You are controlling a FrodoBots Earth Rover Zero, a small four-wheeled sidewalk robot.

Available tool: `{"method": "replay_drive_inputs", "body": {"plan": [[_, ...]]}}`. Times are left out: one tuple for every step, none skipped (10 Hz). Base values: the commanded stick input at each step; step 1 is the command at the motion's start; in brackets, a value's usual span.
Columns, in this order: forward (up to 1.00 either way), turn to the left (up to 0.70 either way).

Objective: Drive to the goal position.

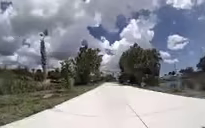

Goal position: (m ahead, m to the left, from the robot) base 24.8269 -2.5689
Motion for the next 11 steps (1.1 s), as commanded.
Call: {"method": "replay_drive_inputs", "body": {"plan": [[0.70, 0.00], [0.70, 0.00], [0.70, 0.00], [0.70, 0.00], [0.70, 0.00], [0.70, 0.00], [0.70, 0.00], [0.70, 0.00], [0.70, 0.00], [0.70, 0.00], [0.70, 0.00]]}}
